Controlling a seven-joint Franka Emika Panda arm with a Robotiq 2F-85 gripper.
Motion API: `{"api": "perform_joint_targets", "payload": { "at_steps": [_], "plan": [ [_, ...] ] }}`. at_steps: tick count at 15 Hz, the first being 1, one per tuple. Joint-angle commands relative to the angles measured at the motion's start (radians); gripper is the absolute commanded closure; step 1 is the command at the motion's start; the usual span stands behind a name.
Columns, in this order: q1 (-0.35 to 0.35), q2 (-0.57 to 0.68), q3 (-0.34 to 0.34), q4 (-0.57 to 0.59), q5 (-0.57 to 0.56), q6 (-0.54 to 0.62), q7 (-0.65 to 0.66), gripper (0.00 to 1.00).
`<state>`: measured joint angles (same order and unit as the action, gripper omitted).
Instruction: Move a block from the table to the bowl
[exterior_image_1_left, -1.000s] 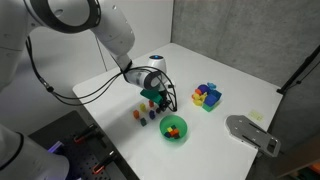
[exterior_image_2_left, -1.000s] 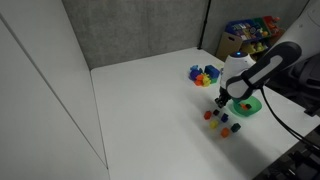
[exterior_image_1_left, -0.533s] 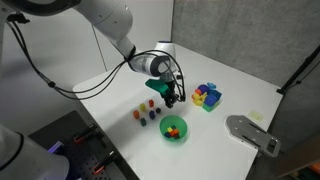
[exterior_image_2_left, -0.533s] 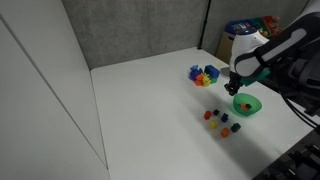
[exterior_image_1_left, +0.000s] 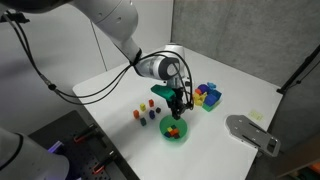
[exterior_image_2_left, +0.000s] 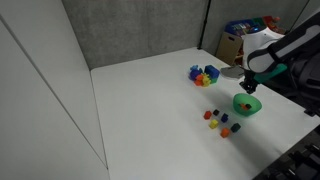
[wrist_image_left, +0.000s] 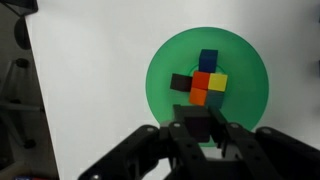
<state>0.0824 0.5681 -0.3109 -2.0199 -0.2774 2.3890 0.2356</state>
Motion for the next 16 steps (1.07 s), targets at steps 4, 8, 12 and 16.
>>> {"api": "perform_joint_targets", "payload": {
  "at_steps": [4, 8, 12, 16],
  "plan": [
    [-0.050, -0.065, 0.028, -0.036, -0.015, -0.092, -0.005, 0.23],
    [-0.085, -0.145, 0.076, -0.038, 0.023, -0.222, -0.065, 0.00],
    [-0.114, -0.258, 0.135, -0.048, 0.076, -0.364, -0.136, 0.00],
    [-0.144, -0.393, 0.190, -0.076, 0.210, -0.437, -0.241, 0.00]
  ]
}}
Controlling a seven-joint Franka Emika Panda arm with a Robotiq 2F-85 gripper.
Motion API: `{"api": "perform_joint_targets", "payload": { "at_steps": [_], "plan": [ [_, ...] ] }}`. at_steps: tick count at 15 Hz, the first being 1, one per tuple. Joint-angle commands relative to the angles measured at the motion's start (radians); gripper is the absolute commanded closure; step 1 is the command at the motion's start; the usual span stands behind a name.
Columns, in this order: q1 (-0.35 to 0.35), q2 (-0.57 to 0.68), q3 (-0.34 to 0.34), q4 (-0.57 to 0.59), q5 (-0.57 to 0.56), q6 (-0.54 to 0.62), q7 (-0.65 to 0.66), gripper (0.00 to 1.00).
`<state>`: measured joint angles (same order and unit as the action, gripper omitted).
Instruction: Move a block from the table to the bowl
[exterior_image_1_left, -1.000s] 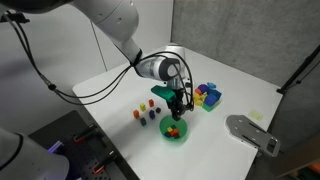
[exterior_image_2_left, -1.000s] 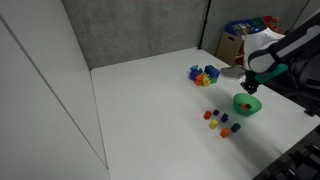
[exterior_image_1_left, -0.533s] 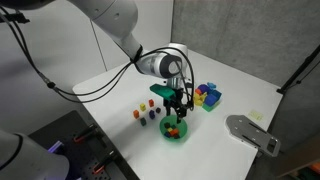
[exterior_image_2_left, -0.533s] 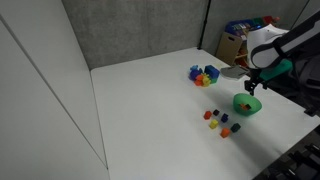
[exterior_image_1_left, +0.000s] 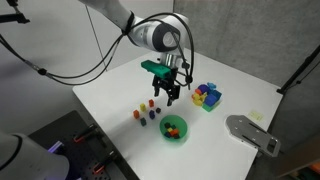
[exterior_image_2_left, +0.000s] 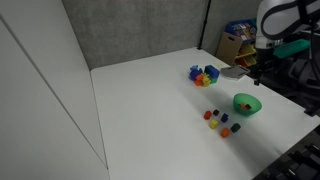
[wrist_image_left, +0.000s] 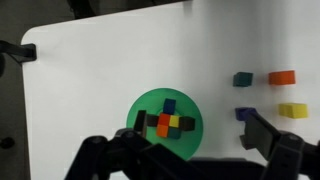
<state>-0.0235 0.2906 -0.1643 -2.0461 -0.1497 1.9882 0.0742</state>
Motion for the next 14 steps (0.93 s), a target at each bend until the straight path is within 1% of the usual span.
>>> {"api": "perform_joint_targets", "payload": {
  "at_steps": [1, 3, 5, 9, 14],
  "plan": [
    [-0.040, -0.149, 0.051, -0.057, 0.108, -0.039, -0.096, 0.00],
    [-0.039, -0.221, 0.059, -0.076, 0.146, -0.035, -0.119, 0.00],
    [-0.032, -0.298, 0.064, -0.088, 0.157, -0.044, -0.124, 0.00],
    [-0.025, -0.418, 0.076, -0.079, 0.134, -0.076, -0.105, 0.00],
    [-0.023, -0.509, 0.094, -0.029, 0.108, -0.157, -0.088, 0.00]
  ]
}}
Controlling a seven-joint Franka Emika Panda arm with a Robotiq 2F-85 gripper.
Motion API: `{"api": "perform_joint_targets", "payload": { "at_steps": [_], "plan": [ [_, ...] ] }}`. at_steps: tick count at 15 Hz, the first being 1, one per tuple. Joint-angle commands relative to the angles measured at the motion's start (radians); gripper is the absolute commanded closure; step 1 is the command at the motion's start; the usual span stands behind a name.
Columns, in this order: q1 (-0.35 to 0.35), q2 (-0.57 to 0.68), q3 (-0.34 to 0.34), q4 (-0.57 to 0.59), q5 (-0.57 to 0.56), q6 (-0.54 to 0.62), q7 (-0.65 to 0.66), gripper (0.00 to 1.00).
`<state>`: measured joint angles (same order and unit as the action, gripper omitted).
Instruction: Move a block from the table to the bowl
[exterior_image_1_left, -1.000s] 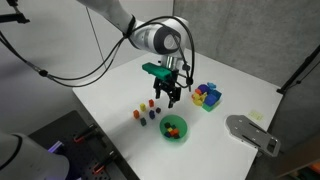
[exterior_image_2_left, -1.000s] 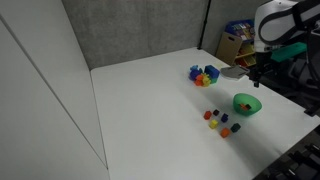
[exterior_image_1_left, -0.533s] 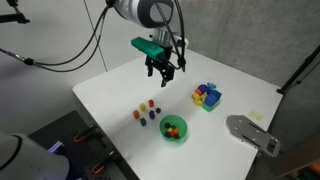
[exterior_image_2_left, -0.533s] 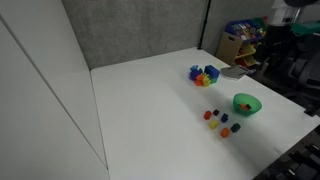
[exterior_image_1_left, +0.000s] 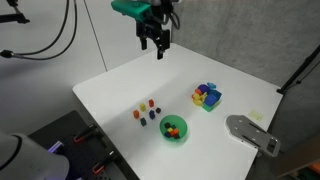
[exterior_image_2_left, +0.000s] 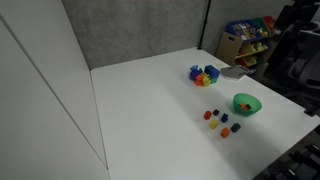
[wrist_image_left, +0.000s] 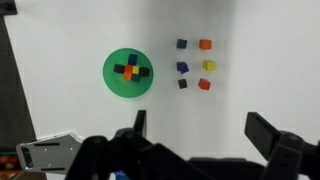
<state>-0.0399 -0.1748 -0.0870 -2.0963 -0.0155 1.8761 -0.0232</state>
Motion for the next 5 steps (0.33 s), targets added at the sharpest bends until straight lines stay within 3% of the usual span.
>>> {"api": "perform_joint_targets", "payload": {
  "at_steps": [1, 5],
  "plan": [
    [-0.007, -0.055, 0.019, 0.022, -0.031, -0.049, 0.010, 0.00],
    [-0.006, -0.060, 0.018, 0.009, -0.014, -0.037, -0.001, 0.00]
  ]
}}
